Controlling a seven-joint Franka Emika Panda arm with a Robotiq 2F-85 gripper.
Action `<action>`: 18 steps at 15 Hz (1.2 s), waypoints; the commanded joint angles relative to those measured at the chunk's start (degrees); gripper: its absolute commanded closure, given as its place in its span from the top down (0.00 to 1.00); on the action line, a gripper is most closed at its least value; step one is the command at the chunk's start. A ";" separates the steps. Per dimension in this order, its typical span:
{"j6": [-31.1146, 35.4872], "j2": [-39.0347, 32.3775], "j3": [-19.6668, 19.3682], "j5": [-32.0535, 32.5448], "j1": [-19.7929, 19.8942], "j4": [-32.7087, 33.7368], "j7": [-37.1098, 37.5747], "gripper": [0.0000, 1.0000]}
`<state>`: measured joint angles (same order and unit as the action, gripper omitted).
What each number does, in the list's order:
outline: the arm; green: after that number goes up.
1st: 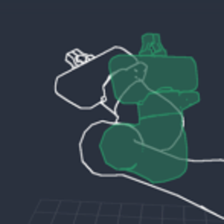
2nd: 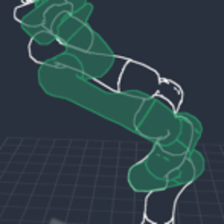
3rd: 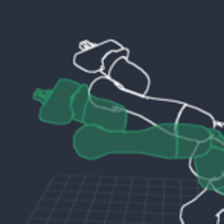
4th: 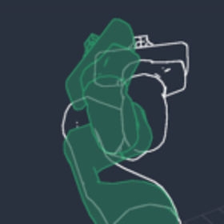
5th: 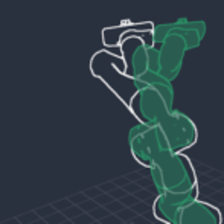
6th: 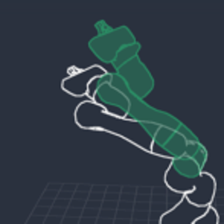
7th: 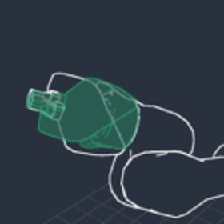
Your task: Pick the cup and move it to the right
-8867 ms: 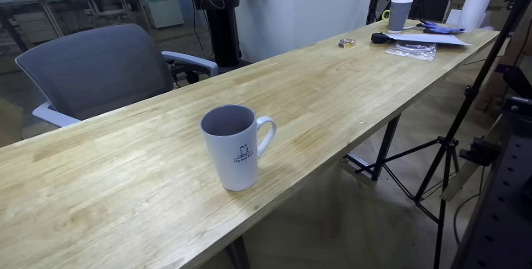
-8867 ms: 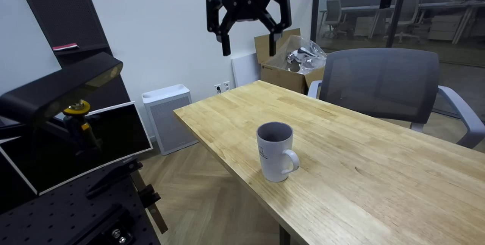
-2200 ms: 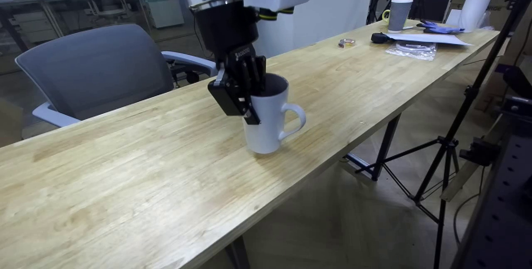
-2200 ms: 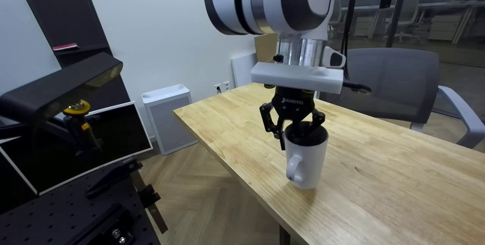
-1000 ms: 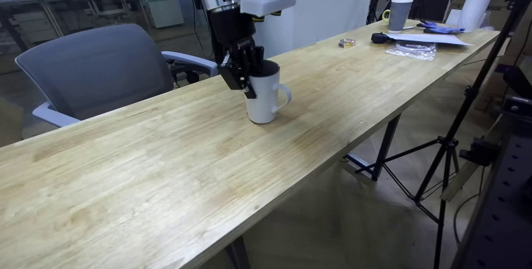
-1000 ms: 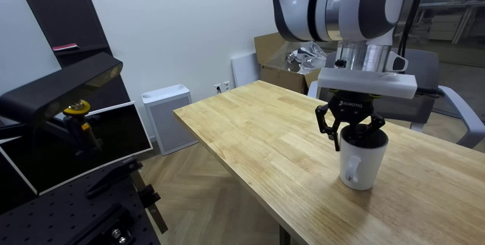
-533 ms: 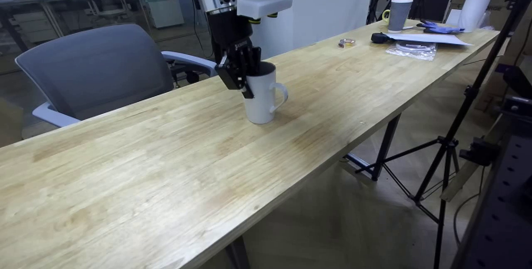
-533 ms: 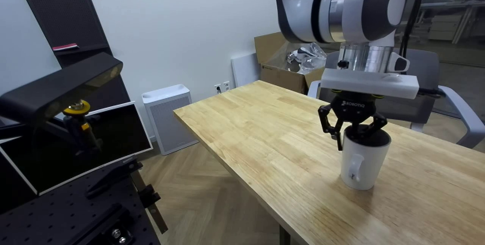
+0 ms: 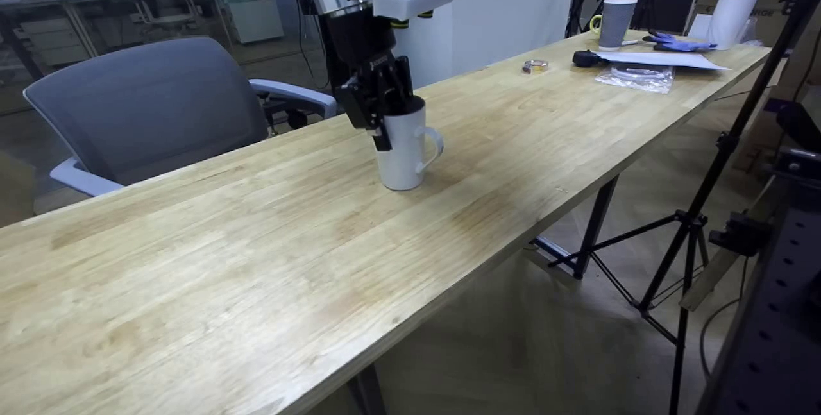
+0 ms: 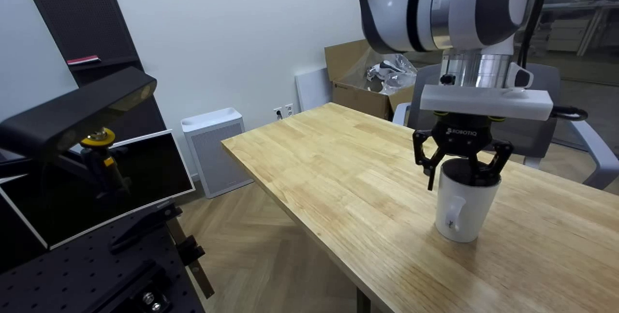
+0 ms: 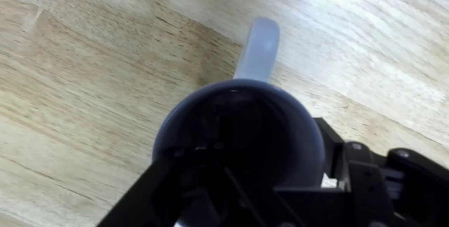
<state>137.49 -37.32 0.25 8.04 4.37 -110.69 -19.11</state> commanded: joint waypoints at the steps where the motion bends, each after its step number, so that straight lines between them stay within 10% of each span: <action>1: -3.82 0.06 -0.89 1.87 -1.73 2.27 2.36 0.92; 18: -14.66 8.50 -0.10 1.78 -3.57 4.10 3.95 1.00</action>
<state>125.30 -32.55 0.00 9.94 0.71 -104.62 -16.90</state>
